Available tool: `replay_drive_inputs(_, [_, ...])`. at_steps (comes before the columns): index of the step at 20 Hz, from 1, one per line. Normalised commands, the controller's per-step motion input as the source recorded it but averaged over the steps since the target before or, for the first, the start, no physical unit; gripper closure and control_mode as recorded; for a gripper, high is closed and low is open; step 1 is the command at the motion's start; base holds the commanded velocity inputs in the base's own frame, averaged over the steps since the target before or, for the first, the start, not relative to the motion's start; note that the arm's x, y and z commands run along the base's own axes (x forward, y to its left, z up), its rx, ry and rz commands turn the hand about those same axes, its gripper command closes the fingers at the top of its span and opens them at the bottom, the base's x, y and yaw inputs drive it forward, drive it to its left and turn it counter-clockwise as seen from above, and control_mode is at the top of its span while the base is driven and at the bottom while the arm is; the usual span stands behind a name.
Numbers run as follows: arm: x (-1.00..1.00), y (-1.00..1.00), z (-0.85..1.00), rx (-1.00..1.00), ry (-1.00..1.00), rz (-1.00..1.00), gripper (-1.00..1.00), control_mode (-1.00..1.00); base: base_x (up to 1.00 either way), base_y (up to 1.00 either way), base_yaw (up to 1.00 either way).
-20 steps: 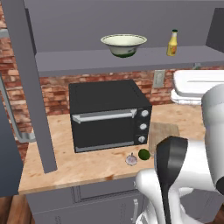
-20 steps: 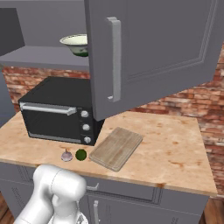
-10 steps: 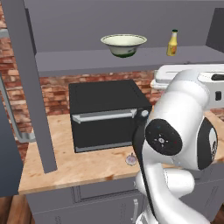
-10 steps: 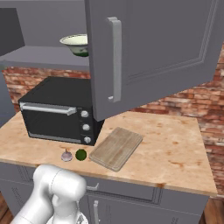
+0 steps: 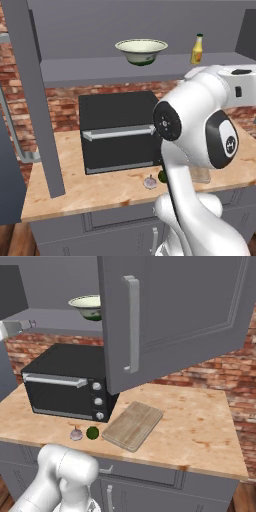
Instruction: Open the cabinet. Place the bowl and condiment on the counter. Then place the lime and garlic on the cutting board.
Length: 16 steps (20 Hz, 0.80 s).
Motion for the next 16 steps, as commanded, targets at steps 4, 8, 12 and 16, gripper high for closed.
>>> replay_drive_inputs(4, [0.1, -0.58, -0.03, 0.01, 0.04, -0.17, -1.0, -1.0, 0.0, 0.0, 0.0])
replay_drive_inputs(8, [0.13, -0.57, -0.1, 0.03, 0.03, -0.21, -1.0, -1.0, 0.0, 0.0, 0.0])
replay_drive_inputs(12, [0.28, -0.32, -0.18, 0.0, 0.04, -0.19, -1.0, -1.0, 0.0, 0.0, 0.0])
replay_drive_inputs(16, [0.39, -0.18, -0.21, 0.0, 0.05, -0.17, -1.0, -1.0, 0.0, 0.0, 0.0])
